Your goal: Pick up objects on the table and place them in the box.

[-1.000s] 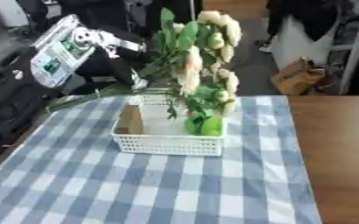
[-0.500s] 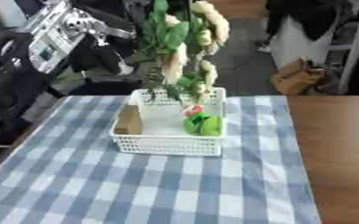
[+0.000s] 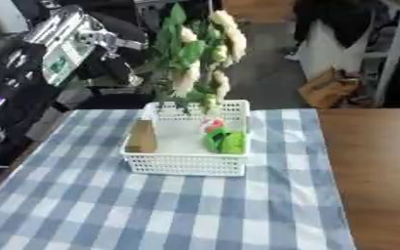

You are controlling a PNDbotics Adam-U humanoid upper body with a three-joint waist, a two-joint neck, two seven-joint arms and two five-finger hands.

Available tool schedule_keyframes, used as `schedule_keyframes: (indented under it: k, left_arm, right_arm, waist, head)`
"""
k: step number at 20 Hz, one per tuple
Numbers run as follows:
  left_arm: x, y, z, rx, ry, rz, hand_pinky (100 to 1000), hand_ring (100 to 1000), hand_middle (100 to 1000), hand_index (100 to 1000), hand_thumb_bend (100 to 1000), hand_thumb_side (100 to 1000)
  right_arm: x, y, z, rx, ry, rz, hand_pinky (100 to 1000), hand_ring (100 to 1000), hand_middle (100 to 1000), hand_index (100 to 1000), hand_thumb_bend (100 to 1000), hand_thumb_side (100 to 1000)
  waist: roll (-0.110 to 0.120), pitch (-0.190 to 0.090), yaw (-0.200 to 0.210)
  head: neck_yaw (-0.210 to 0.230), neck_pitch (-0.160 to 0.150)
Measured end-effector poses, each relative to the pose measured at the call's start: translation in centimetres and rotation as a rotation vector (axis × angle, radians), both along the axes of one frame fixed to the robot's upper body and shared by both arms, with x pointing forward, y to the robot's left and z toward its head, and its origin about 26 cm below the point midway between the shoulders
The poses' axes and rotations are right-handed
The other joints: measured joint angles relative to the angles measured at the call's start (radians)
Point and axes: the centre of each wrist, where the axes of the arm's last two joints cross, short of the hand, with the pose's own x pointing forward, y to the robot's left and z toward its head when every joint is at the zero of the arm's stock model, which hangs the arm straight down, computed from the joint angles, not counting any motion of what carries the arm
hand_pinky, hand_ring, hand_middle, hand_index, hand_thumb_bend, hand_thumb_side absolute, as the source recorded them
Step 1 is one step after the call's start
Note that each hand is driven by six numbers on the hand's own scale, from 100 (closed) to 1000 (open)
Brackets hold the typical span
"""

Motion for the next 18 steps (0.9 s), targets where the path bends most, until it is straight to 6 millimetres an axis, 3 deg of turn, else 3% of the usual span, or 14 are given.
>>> schedule_keyframes:
  k: [7,18]
  left_arm:
    - [1.7,0.7,-3.7,0.065,0.052,0.041,100,100,129,359,100,259]
    - [2.7,1.6,-7.8,0.116,0.093,0.028,100,100,129,360,100,303]
  right_arm:
    - [0.2,0.1,0.2,-0.003,-0.008,0.005,723,770,613,620,100,897]
    - [0.2,0.1,0.2,0.001,-0.011,0.011,723,770,613,620,100,895]
  waist:
    - [0.000,0.000,-0.006]
    - [0.000,0.001,-0.010]
  head:
    - [0.001,-0.001]
    - [0.000,-0.012]
